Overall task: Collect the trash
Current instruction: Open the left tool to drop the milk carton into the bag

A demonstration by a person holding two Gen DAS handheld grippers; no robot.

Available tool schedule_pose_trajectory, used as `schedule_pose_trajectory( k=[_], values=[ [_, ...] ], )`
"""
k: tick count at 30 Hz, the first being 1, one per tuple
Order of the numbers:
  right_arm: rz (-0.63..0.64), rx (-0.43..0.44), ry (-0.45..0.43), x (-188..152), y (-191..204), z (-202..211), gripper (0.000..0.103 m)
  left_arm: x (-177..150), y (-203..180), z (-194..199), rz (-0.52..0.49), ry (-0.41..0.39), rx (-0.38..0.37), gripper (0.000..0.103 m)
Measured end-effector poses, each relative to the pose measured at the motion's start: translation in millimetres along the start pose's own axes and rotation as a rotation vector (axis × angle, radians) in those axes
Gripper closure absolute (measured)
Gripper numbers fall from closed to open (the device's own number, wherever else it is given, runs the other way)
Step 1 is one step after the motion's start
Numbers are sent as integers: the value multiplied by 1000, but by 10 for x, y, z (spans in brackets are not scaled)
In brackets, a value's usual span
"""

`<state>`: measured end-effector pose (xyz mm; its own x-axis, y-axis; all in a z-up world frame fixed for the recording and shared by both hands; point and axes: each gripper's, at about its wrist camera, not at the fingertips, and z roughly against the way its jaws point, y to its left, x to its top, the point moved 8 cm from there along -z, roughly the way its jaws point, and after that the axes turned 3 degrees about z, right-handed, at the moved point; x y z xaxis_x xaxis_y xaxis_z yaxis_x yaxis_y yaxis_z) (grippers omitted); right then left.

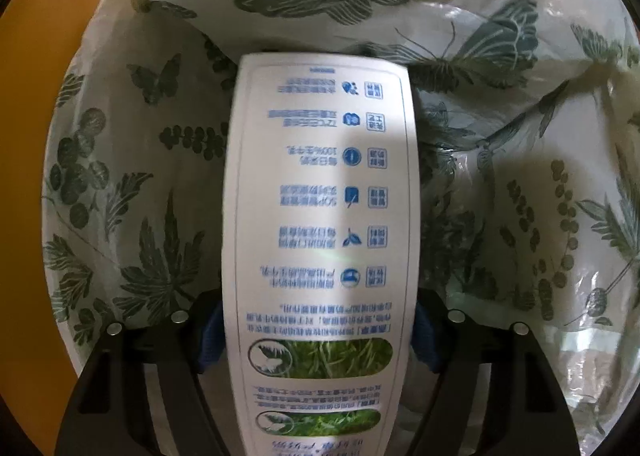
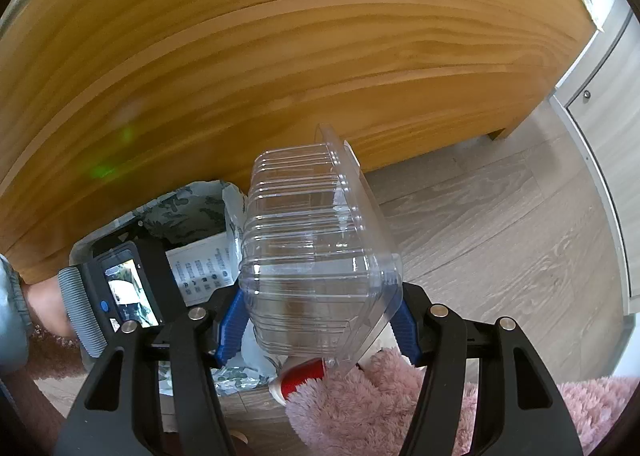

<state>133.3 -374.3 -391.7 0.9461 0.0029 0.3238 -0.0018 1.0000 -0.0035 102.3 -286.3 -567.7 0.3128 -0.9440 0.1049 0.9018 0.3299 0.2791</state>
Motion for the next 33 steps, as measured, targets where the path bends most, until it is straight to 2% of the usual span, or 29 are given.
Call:
schedule_pose_trajectory(
  k=[3,13,19,21,33],
  values=[
    [3,1,4,0,15,-6,43,-5,-128,-79,-3,13,-16,33],
    [19,-17,37,-59,34,-84,43,114,-118,-489,-41,110,-17,33],
    [24,-17,40,-72,49,-84,43,217,-86,-547,-44,115,-14,32],
    [24,-17,39,-69,42,-84,44,94,-96,-584,-45,113,-8,32],
    [35,-7,33,-74,51,-56,43,65,-85,-278,-5,92,34,28]
  ],
)
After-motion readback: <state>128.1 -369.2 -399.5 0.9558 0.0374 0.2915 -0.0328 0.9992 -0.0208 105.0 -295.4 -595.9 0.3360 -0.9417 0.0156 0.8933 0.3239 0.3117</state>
